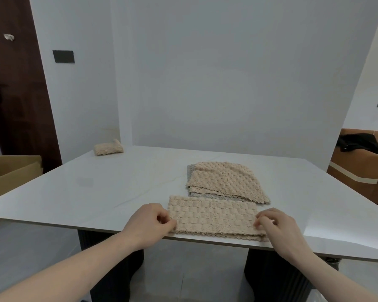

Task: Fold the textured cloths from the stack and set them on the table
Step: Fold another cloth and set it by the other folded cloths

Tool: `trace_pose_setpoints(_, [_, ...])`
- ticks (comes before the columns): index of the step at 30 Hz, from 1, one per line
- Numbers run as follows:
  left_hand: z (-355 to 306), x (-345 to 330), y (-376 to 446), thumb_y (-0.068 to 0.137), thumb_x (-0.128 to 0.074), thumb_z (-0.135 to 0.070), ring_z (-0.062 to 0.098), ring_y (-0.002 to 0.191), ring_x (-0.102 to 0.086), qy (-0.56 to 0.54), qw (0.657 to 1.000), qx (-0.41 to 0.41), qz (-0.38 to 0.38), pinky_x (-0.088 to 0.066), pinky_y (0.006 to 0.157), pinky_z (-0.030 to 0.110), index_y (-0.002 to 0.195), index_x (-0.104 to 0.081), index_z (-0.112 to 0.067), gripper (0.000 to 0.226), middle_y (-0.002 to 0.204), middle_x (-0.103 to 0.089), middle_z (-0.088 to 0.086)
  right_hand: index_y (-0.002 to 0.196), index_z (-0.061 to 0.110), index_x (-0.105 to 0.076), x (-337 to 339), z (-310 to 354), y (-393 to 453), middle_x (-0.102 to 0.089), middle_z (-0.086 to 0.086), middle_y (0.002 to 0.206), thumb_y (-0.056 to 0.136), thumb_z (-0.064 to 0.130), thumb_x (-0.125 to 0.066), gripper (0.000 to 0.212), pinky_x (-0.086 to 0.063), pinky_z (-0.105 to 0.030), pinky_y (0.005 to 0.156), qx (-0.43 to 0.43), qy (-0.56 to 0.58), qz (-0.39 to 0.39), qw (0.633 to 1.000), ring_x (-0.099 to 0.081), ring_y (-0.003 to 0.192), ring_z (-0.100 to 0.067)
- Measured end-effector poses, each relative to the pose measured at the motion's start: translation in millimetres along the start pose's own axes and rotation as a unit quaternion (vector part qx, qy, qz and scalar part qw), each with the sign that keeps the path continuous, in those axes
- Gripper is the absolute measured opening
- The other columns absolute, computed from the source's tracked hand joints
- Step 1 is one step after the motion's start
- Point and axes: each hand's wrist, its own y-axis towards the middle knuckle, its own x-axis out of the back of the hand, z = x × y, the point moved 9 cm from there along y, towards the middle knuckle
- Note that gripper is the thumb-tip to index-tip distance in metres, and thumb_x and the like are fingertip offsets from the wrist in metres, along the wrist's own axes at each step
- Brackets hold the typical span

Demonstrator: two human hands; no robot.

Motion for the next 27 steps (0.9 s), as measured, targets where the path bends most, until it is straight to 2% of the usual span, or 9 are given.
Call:
trace_pose_setpoints(2, [-11.6,-0.5,-1.6,0.082,-0.065,-0.046,0.001,0.097,-0.051,0.033,0.998,-0.042,-0.013,-0.049,0.084,0.027,0.069,-0.067,-0.023,0.027,0.088,-0.059,-0.014,0.075,0.03,-0.073,0.3,3.0,13.3,-0.069,0.015,0.1,0.09,0.027,-0.062,0.019,-0.05,-0.037,0.088,-0.013,0.005,-0.031,0.999,-0.062,0.099,-0.007])
trace_pose_setpoints(4, [-22.2,-1.0,-5.1,0.083,-0.063,-0.045,0.0,0.1,-0.046,0.07,0.994,-0.086,-0.023,-0.049,0.083,0.024,0.072,-0.064,-0.026,0.021,0.092,-0.053,-0.017,0.093,0.035,-0.071,-10.9,5.4,27.5,-0.064,0.015,0.114,0.088,0.031,-0.062,0.012,-0.049,-0.037,0.095,-0.012,-0.039,-0.012,0.999,-0.059,0.11,-0.01])
trace_pose_setpoints(7, [-28.6,-4.5,-6.7,0.086,-0.058,-0.046,0.001,0.099,-0.043,0.112,0.985,-0.127,-0.018,-0.047,0.085,0.023,0.078,-0.062,-0.028,0.02,0.098,-0.048,-0.019,0.126,0.033,-0.063,-34.9,2.5,41.9,-0.053,0.011,0.137,0.091,0.038,-0.059,0.035,-0.04,-0.036,0.111,0.014,-0.141,0.051,0.989,-0.05,0.13,-0.017])
trace_pose_setpoints(9, [-28.8,-5.0,-4.8,0.086,-0.057,-0.047,0.001,0.101,-0.042,0.119,0.984,-0.129,-0.012,-0.044,0.089,0.022,0.077,-0.063,-0.027,0.022,0.101,-0.047,-0.021,0.138,0.033,-0.056,-46.7,-2.3,41.0,-0.048,0.011,0.145,0.096,0.047,-0.052,0.045,-0.036,-0.038,0.115,0.019,-0.191,0.074,0.979,-0.046,0.136,-0.019])
trace_pose_setpoints(13, [-38.5,-1.3,7.2,0.091,-0.052,-0.053,0.001,0.113,-0.041,0.13,0.984,-0.124,-0.019,-0.036,0.101,0.025,0.079,-0.067,-0.029,0.031,0.116,-0.05,-0.024,0.141,0.037,-0.051,-53.3,-14.6,37.3,-0.049,0.012,0.147,0.097,0.054,-0.043,0.048,-0.034,-0.039,0.115,-0.006,-0.21,0.073,0.975,-0.044,0.138,-0.017])
trace_pose_setpoints(16, [-69.1,-9.8,18.7,0.095,-0.045,-0.056,0.006,0.132,-0.037,0.113,0.982,-0.151,-0.026,-0.031,0.114,0.033,0.107,-0.067,-0.034,0.034,0.138,-0.048,-0.018,0.144,0.037,-0.048,-53.1,-12.9,37.5,-0.046,0.012,0.151,0.098,0.054,-0.042,0.049,-0.031,-0.039,0.116,-0.009,-0.22,0.076,0.973,-0.041,0.14,-0.017])
trace_pose_setpoints(20, [-108.6,-55.6,40.8,0.097,-0.033,-0.063,0.016,0.154,-0.013,0.105,0.981,-0.152,0.054,-0.014,0.127,0.043,0.152,-0.039,-0.036,0.061,0.166,-0.021,-0.01,0.154,0.035,-0.035,-49.9,-13.6,35.7,-0.038,0.01,0.159,0.097,0.059,-0.039,0.062,-0.025,-0.04,0.121,-0.034,-0.234,0.067,0.969,-0.035,0.146,-0.019])
trace_pose_setpoints(24, [-112.1,-105.9,48.0,0.097,-0.022,-0.07,0.019,0.158,0.008,0.158,0.966,-0.137,0.153,0.004,0.128,0.044,0.161,-0.011,-0.039,0.073,0.171,0.003,-0.01,0.16,0.03,-0.021,-51.2,-19.2,36.3,-0.035,0.003,0.162,0.096,0.062,-0.036,0.073,-0.018,-0.046,0.124,-0.057,-0.249,0.077,0.964,-0.029,0.149,-0.023])
trace_pose_setpoints(27, [-103.4,-122.3,44.2,0.097,-0.014,-0.072,0.017,0.157,0.011,0.19,0.953,-0.138,0.191,0.008,0.127,0.045,0.162,-0.002,-0.039,0.074,0.17,0.008,-0.012,0.161,0.027,-0.019,-53.9,-21.5,37.3,-0.03,0.002,0.164,0.096,0.064,-0.032,0.077,-0.016,-0.047,0.125,-0.064,-0.264,0.085,0.959,-0.025,0.151,-0.022])
